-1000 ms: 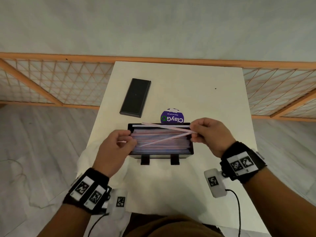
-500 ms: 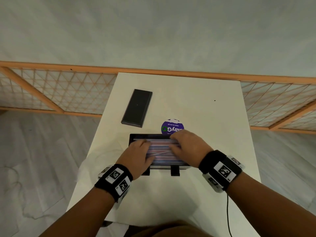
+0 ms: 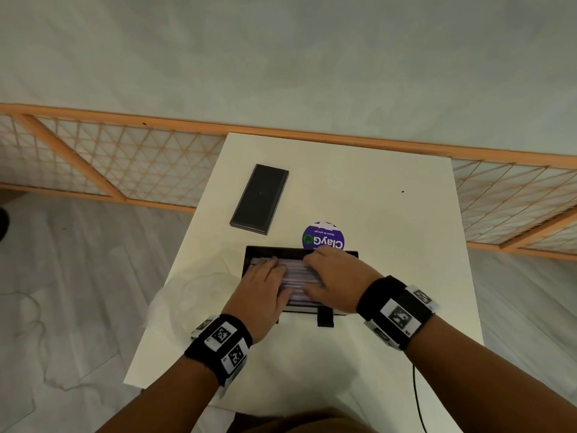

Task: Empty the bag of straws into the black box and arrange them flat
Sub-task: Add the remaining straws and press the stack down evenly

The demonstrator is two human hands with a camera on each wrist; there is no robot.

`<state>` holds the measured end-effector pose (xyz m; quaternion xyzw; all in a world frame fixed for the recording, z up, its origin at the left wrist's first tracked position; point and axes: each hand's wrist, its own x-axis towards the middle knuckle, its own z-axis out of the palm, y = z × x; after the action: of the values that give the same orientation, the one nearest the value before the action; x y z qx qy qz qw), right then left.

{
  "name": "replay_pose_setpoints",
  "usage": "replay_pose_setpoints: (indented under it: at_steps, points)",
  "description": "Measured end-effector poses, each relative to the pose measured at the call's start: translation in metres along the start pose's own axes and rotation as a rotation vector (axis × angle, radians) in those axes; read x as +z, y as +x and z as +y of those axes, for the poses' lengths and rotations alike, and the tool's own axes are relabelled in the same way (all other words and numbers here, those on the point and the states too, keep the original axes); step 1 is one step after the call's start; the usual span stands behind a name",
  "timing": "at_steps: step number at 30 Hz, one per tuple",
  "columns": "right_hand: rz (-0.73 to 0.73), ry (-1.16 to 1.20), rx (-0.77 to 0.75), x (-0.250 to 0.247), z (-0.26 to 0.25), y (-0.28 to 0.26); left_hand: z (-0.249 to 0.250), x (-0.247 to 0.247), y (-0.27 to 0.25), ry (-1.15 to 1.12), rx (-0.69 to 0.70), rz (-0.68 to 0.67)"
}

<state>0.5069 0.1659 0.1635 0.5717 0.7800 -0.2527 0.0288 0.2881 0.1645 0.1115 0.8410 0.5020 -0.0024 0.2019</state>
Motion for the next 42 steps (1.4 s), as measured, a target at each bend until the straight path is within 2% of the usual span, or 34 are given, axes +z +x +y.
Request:
replay_pose_setpoints:
  at_steps: [2,4,6,8,11,14,17,19,21,23,25,29,35,42]
  points:
    - [0.028,0.037,-0.089,-0.007,-0.008,-0.011,-0.002,0.003,-0.001,0.023,0.022,0.005]
    - [-0.072,0.079,-0.144,-0.011,-0.023,-0.022,-0.002,0.005,0.000,0.010,0.029,0.015]
    - [-0.206,0.125,-0.137,-0.006,-0.029,-0.026,-0.001,0.004,0.000,-0.028,0.010,0.010]
    - [-0.243,0.159,-0.111,0.004,-0.027,-0.022,0.000,0.002,-0.001,-0.042,0.022,-0.011]
    - [-0.185,0.212,-0.076,0.007,-0.020,-0.014,0.000,0.001,-0.002,-0.038,0.044,-0.012]
    - [-0.105,0.167,-0.059,-0.003,-0.014,-0.014,0.002,-0.001,-0.001,-0.054,-0.009,0.006]
    - [0.054,0.169,0.026,-0.002,-0.004,-0.011,0.006,-0.004,0.000,-0.060,-0.047,0.030]
    - [0.095,0.100,0.036,0.004,0.002,-0.005,0.007,-0.009,0.004,-0.032,-0.060,0.029]
    - [0.061,0.040,0.089,0.014,0.005,0.001,0.008,-0.014,0.010,-0.021,-0.068,0.014]
    - [-0.035,-0.027,0.142,0.022,0.005,0.002,0.008,-0.017,0.015,-0.017,-0.068,0.002]
    - [-0.063,-0.088,0.126,0.028,0.003,0.002,0.009,-0.018,0.017,-0.031,-0.082,-0.016]
    - [0.035,-0.054,0.134,0.029,0.001,0.004,0.010,-0.015,0.021,-0.092,-0.126,-0.031]
    - [-0.072,-0.020,0.227,0.029,-0.006,0.015,0.014,-0.012,0.025,-0.157,-0.172,-0.069]
    - [-0.140,0.049,0.212,0.016,-0.012,0.018,0.014,-0.010,0.024,-0.106,-0.091,0.018]
